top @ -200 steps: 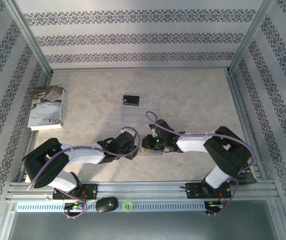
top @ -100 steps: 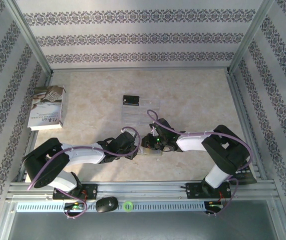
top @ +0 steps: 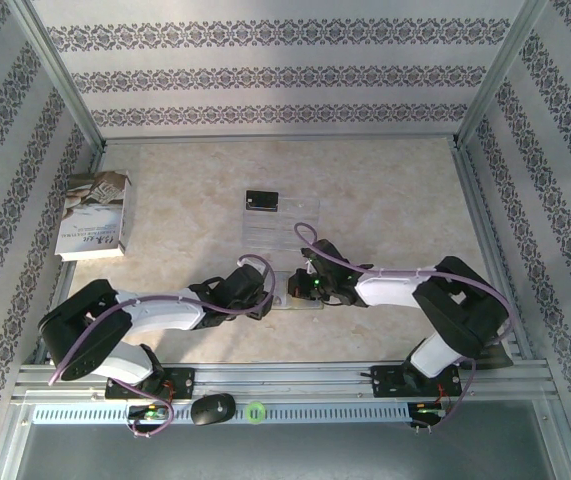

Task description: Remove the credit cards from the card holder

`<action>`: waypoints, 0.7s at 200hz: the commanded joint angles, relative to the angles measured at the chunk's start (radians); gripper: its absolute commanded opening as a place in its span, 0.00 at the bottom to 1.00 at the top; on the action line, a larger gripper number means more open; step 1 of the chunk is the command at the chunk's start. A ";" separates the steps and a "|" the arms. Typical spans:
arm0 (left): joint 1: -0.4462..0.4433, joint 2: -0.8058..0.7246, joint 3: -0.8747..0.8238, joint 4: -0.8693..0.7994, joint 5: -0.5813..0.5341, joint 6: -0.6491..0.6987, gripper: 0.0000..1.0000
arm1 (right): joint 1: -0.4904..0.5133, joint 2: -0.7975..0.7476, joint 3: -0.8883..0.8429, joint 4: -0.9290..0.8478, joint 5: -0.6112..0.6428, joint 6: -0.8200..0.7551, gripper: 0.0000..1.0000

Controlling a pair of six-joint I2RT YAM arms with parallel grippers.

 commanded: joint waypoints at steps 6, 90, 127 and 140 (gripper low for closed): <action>0.019 -0.030 -0.020 -0.021 -0.006 -0.019 0.40 | 0.001 -0.080 -0.025 -0.127 0.131 -0.045 0.00; 0.030 -0.082 0.061 -0.094 -0.020 0.050 0.43 | 0.027 -0.061 0.077 -0.144 0.051 -0.138 0.16; 0.030 0.010 0.088 -0.053 -0.019 0.064 0.39 | 0.048 -0.019 0.087 -0.130 0.049 -0.136 0.15; 0.034 0.028 0.087 -0.043 -0.031 0.066 0.34 | 0.046 -0.012 0.085 -0.122 0.036 -0.134 0.15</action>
